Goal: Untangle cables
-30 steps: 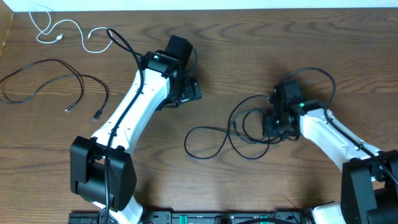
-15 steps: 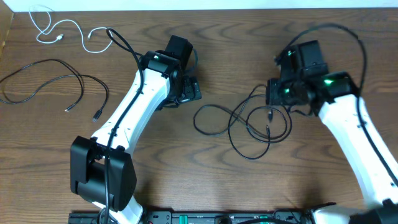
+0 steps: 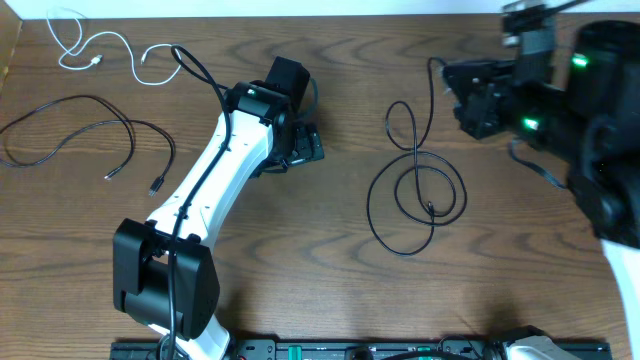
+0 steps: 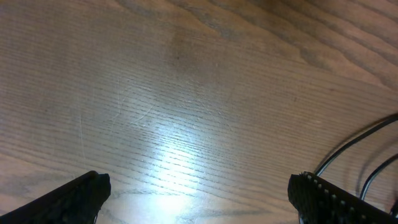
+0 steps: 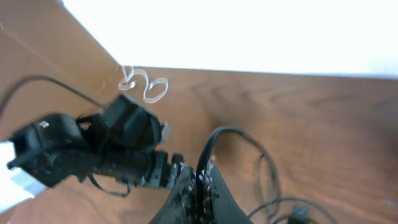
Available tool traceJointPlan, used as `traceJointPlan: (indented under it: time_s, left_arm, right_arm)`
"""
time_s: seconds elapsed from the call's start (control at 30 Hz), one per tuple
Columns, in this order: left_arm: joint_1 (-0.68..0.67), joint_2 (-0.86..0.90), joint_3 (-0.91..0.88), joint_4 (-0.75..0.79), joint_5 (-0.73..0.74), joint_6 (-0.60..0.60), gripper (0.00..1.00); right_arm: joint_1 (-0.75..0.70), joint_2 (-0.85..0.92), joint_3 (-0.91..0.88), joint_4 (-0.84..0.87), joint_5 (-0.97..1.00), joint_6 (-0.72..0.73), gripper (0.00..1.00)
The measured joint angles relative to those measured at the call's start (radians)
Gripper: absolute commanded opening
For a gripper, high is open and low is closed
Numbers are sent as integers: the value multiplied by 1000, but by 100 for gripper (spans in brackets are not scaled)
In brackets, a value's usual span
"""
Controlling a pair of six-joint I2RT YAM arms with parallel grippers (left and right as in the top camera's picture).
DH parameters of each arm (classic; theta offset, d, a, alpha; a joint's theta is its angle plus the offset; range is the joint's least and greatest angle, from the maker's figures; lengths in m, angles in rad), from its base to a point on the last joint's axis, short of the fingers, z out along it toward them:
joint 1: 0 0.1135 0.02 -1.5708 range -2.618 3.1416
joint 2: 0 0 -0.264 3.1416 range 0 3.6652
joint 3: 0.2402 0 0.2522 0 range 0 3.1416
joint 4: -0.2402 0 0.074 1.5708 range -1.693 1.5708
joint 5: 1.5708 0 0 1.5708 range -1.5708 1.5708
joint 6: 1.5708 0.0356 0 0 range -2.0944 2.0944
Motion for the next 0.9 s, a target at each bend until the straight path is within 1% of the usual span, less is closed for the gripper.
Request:
traceJointPlan:
  time_s: [0.17,0.27,0.57,0.67,0.7,0.77,0.83,0.87,0.9]
  left_arm:
    - [0,0,0,0,0,0,97]
    - [0,0,0,0,0,0,98]
    - [0,0,0,18,0,0,97]
    - [0,0,0,50,14,0,97]
    - [0,0,0,48,31,0,97]
    - [0,0,-2,80,110,5,97]
    - [-2,0,-3,134,220,58,97]
    - [-10,0,-3,174,309,111,97]
    - [-21,0,-3,191,363,152,97]
  right_arm:
    - [0,-50,27,-93,127,0,1]
    - [0,-47,27,-141,141,0,1]
    - [0,-16,27,-159,2,0,1]
    - [0,-16,27,-170,-27,0,1]
    - [0,-16,27,-177,-34,0,1]
    - [0,-16,27,-196,-51,0,1]
    - [0,-16,27,-204,-67,0,1]
    - [0,-16,27,-206,-77,0,1]
    - [0,-16,27,-206,-88,0,1]
